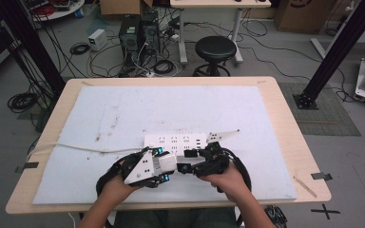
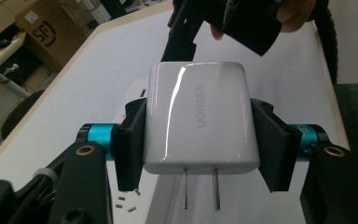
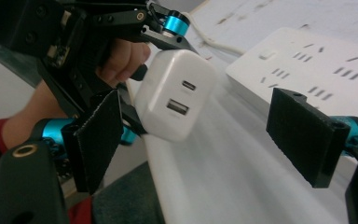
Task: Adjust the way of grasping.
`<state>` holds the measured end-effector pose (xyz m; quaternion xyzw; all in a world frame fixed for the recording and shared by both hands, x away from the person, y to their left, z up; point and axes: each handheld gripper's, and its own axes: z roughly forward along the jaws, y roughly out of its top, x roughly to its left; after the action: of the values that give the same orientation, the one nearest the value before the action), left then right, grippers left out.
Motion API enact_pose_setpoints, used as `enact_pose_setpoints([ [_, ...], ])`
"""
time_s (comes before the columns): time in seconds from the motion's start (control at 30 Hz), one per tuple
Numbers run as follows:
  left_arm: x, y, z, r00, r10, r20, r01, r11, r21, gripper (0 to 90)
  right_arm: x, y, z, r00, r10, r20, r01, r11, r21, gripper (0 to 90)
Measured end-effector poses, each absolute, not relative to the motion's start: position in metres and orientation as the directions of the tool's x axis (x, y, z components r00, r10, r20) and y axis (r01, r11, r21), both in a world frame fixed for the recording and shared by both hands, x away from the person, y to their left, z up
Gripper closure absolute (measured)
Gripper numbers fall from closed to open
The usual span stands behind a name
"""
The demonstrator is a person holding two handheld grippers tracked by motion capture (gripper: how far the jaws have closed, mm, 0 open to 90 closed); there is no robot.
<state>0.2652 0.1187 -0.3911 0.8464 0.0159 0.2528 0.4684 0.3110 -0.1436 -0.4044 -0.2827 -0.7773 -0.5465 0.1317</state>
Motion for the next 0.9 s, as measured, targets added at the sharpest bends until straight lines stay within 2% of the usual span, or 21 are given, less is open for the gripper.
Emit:
enact_pose_setpoints([
  [0.27, 0.263, 0.112, -0.393, 0.857, 0.249, 0.451, -0.247, -0.57, 0.784, 42.4, 0.317, -0.13, -0.411, -0.787, 0.263, 0.559, 0.614, 0.242, 0.751, 22.1],
  [0.3, 0.262, 0.111, -0.393, 0.851, 0.253, 0.459, -0.249, -0.575, 0.779, 42.4, 0.319, -0.127, -0.414, -0.78, 0.239, 0.579, 0.625, 0.235, 0.745, 27.2],
  [0.4, 0.263, 0.111, -0.393, 0.849, 0.251, 0.464, -0.25, -0.583, 0.773, 42.4, 0.319, -0.126, -0.416, -0.772, 0.235, 0.591, 0.635, 0.232, 0.737, 29.9],
  [0.43, 0.262, 0.11, -0.394, 0.841, 0.259, 0.476, -0.258, -0.58, 0.773, 42.4, 0.321, -0.124, -0.418, -0.765, 0.208, 0.61, 0.644, 0.225, 0.731, 36.6],
  [0.67, 0.26, 0.106, -0.394, 0.83, 0.238, 0.505, -0.289, -0.591, 0.753, 42.4, 0.323, -0.122, -0.423, -0.75, 0.15, 0.644, 0.661, 0.208, 0.721, 53.0],
  [0.9, 0.258, 0.104, -0.394, 0.811, 0.221, 0.542, -0.323, -0.604, 0.729, 42.4, 0.325, -0.125, -0.425, -0.72, 0.129, 0.682, 0.692, 0.209, 0.691, 58.6],
])
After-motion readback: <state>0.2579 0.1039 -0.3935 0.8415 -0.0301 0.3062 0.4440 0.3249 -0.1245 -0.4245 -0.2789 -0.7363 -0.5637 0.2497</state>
